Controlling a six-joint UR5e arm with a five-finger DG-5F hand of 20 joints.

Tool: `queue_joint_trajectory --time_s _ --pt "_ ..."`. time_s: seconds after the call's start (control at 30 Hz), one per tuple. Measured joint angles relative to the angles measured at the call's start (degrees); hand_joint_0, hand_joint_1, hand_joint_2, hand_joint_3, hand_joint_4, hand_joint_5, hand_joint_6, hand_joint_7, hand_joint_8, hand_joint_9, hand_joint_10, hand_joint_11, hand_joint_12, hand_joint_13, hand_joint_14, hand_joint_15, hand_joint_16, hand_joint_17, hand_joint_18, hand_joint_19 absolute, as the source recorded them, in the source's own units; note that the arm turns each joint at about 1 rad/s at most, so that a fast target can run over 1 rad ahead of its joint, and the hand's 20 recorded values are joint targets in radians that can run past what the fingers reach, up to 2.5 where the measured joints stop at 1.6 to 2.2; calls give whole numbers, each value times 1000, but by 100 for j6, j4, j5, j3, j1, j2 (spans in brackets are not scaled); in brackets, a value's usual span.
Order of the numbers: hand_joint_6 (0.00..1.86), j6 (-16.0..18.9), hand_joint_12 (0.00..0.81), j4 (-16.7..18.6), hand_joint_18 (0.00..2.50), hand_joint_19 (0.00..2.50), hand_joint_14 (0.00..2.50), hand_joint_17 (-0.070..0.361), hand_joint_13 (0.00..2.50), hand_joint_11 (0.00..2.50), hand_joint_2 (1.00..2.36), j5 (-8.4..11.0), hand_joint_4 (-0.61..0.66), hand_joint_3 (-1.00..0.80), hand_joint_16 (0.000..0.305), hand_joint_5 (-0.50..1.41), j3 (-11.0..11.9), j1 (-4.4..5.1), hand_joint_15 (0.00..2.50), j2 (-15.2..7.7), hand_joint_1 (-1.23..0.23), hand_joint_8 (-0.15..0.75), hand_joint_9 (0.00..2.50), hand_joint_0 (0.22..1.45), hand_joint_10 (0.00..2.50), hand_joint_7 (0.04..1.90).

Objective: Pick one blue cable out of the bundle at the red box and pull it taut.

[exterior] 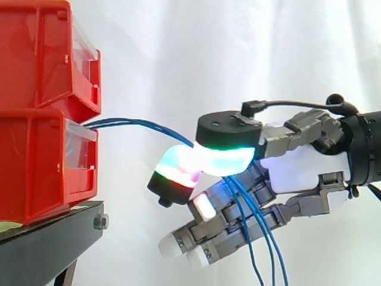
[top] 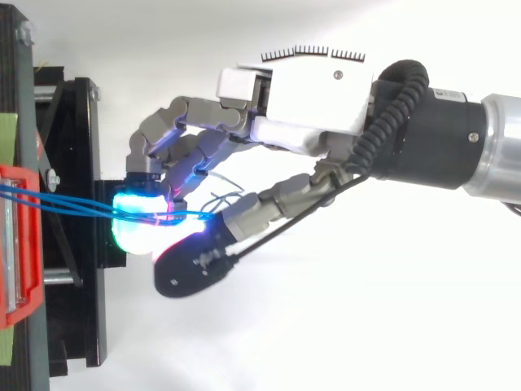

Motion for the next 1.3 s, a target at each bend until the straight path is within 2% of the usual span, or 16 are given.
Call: queue_joint_trajectory --time_s 0.07,0.13,0.27,0.37,0.63,0.73,0.9,1.07,1.2,1.23,1.3 --pt "928 0 333 0 400 64 7 119 425 842 1000 0 144 -500 53 -179 0 0 181 0 -912 330 779 678 11 868" --pt "921 0 354 0 364 96 8 128 408 819 1000 -1 172 -500 57 -176 1 1 204 0 -823 359 769 513 9 862" --pt "909 0 365 0 345 128 8 135 404 788 1000 0 187 -500 60 -168 0 1 205 0 -632 371 781 479 10 837" --pt "893 0 340 0 304 141 8 122 385 767 1000 2 158 -500 54 -165 0 3 207 0 -581 351 776 564 10 896" --pt "910 0 344 0 336 128 8 124 409 759 1012 3 155 -234 55 -168 0 2 206 0 -724 357 772 609 9 944" --pt "933 0 344 0 361 116 9 126 436 762 1013 5 132 -185 56 -167 1 5 206 0 -754 358 776 621 9 901" --pt "938 -4 339 0 379 116 8 120 451 769 1017 5 61 -150 54 -167 8 7 210 0 -791 357 789 650 9 945" --pt "933 -1 335 0 410 73 8 118 455 778 1015 7 61 -229 53 -168 8 8 199 0 -951 334 783 699 11 980" --pt "924 0 336 0 433 50 8 117 460 770 1010 7 118 -359 52 -164 9 7 193 0 -982 332 782 741 12 982" --pt "918 0 335 0 435 58 8 117 459 763 1000 7 163 -500 52 -161 9 8 193 0 -1002 328 781 728 9 951" --pt "917 0 334 0 427 79 8 117 456 768 1000 7 173 -500 52 -160 9 8 204 0 -990 327 781 671 11 945"
